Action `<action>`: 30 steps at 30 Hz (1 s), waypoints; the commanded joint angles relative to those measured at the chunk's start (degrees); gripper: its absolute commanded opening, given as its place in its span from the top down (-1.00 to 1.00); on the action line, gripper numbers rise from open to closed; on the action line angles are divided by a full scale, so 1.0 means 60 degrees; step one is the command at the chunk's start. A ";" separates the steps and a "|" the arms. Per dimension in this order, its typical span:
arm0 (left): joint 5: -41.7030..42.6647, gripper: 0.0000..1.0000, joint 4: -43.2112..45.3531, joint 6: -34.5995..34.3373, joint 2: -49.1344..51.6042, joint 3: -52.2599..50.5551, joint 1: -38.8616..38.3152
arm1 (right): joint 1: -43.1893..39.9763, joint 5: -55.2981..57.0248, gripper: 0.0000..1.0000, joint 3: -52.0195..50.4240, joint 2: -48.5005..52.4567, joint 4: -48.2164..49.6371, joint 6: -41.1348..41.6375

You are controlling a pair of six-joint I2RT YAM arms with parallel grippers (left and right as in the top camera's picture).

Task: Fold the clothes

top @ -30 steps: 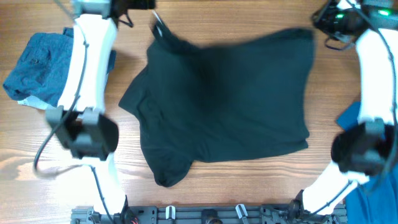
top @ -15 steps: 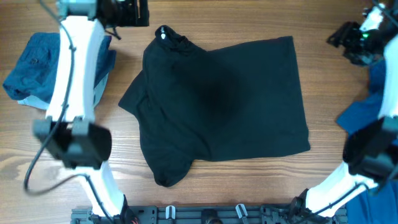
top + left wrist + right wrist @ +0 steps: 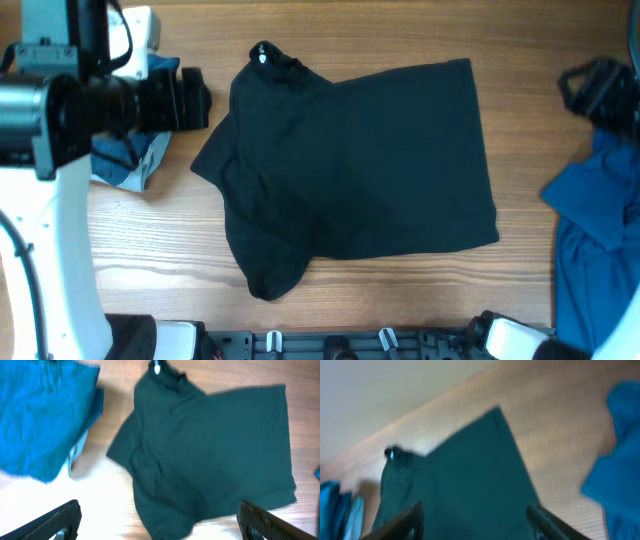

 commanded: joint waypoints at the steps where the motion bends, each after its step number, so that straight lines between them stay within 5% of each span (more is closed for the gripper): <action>1: 0.0044 -0.99 -0.0109 -0.0656 0.0022 -0.0692 -0.0007 | 0.0058 -0.0029 -0.41 0.0091 -0.0699 -0.1024 0.0189; 6: 0.0466 -1.00 0.1107 -0.0739 0.0040 -0.3439 -0.0007 | 0.0058 0.0186 -0.28 -0.1235 -0.0849 -0.0991 0.0262; 10: 0.2000 -0.99 0.2699 -0.0761 0.0062 -0.5861 -0.0007 | 0.0058 0.0186 0.09 -0.3738 -0.0805 0.0277 0.0619; 12: 0.2346 -0.86 0.3093 -0.0761 0.0113 -0.6586 -0.0007 | 0.0058 0.0189 0.40 -0.5158 -0.0656 0.1355 0.0707; 13: 0.2335 -0.74 0.3238 -0.0754 0.0160 -0.6910 -0.0007 | 0.0058 0.0182 0.91 -0.5803 -0.0510 0.1953 0.0783; 19: 0.2346 0.23 0.3417 -0.0867 0.0182 -0.7267 -0.0018 | 0.0058 -0.2310 0.91 -0.8608 0.1359 0.7213 0.1166; 23: 0.2342 0.45 0.3417 -0.0871 0.0182 -0.7267 -0.0018 | 0.0255 -0.2911 0.91 -0.8761 0.3140 0.9355 0.1683; 30: 0.2342 0.37 0.3519 -0.0871 0.0182 -0.7267 -0.0018 | 0.0681 -0.2146 0.92 -0.8757 0.5646 1.2109 0.2925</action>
